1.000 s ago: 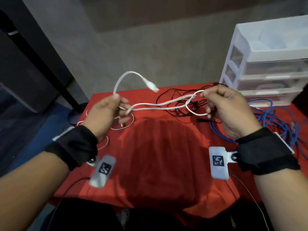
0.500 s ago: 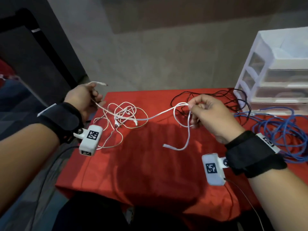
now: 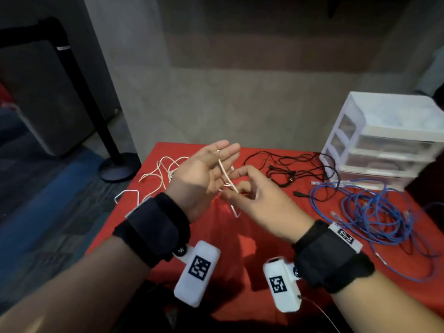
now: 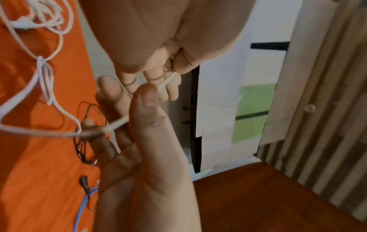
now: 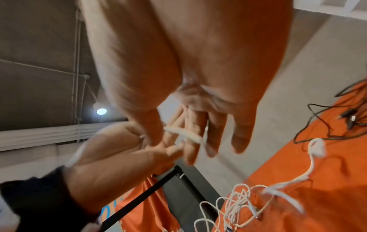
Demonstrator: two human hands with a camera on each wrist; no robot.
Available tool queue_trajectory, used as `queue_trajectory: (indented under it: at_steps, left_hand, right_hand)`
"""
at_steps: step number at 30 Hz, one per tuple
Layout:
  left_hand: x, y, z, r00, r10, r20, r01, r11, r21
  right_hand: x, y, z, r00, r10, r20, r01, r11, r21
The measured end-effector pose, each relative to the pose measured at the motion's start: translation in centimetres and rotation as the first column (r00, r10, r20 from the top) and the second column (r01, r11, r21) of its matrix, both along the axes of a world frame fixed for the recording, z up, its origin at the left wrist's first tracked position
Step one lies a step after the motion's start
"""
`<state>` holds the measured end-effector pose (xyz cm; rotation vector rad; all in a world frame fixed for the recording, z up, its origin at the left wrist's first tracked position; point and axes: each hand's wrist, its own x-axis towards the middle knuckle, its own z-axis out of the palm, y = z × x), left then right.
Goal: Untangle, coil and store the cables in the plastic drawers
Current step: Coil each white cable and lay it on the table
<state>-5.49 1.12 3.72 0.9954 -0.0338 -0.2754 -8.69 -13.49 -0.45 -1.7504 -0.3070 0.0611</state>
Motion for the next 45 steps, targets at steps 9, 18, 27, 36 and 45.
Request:
queue_trajectory:
  at_steps: [9, 18, 27, 36, 45]
  left_hand:
    - [0.3, 1.3, -3.3, 0.85, -0.143, 0.506, -0.316, 0.629, 0.71]
    - [3.1, -2.9, -6.3, 0.95, -0.277, 0.143, 0.187, 0.873, 0.45]
    - [5.8, -2.4, -8.4, 0.996, -0.093, 0.014, 0.094, 0.983, -0.155]
    - [4.2, -1.9, -10.1, 0.779, -0.33, 0.533, -0.213, 0.66, 0.72]
    - [2.9, -2.5, -7.8, 0.87, -0.413, 0.271, 0.188, 0.784, 0.591]
  right_hand:
    - [1.0, -4.2, 2.3, 0.971, -0.208, 0.115, 0.201, 0.977, 0.07]
    - [6.0, -7.9, -2.9, 0.822, -0.494, 0.283, 0.534, 0.842, -0.083]
    - [3.4, -5.2, -7.9, 0.993, 0.092, 0.078, -0.019, 0.757, -0.653]
    - [3.7, -7.6, -4.0, 0.988, 0.015, 0.151, 0.046, 0.92, -0.389]
    - [4.1, -8.4, -2.6, 0.887, -0.322, 0.332, 0.375, 0.92, -0.109]
